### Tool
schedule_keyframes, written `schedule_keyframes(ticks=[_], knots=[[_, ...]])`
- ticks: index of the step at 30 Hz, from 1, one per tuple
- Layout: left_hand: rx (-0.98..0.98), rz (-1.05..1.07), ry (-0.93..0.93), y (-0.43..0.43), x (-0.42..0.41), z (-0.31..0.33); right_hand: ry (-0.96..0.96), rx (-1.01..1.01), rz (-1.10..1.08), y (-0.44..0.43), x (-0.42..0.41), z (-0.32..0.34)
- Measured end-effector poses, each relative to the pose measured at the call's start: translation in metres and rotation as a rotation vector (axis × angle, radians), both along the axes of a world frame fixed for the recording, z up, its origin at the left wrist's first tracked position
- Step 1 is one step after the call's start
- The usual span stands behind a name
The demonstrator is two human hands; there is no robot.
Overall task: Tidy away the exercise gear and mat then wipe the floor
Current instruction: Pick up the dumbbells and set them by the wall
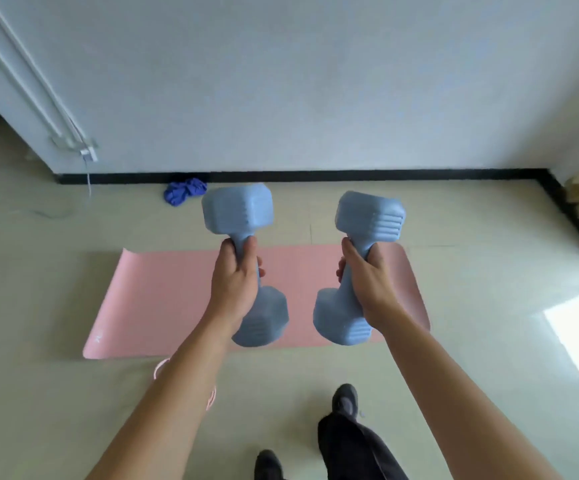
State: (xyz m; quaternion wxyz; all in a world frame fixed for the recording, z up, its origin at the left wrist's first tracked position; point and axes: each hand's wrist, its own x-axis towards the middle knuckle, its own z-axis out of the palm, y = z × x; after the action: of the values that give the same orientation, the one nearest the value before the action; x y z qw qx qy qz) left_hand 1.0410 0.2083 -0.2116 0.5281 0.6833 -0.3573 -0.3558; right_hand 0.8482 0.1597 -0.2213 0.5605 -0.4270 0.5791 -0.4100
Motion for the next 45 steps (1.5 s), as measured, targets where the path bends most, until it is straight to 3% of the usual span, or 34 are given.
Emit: schedule_keyframes(ticks=[10,19,24,32,45], knots=[[-0.267,-0.351,0.020,-0.034,-0.188,0.105,-0.005,-0.306,-0.289,0.027,-0.203,0.098],[-0.351,-0.568,0.049,-0.083,-0.456,0.123,0.055,-0.391,-0.474,0.021,-0.475,0.116],[-0.335,-0.645,0.043,-0.120,-0.564,0.125,0.096,-0.382,-0.543,-0.006,-0.593,0.131],[-0.324,-0.678,0.011,-0.235,-0.704,0.096,0.060,-0.354,-0.544,-0.119,-0.728,0.109],[-0.221,-0.659,0.025,-0.513,-0.951,0.085,0.030,-0.231,-0.538,-0.392,-0.961,0.109]])
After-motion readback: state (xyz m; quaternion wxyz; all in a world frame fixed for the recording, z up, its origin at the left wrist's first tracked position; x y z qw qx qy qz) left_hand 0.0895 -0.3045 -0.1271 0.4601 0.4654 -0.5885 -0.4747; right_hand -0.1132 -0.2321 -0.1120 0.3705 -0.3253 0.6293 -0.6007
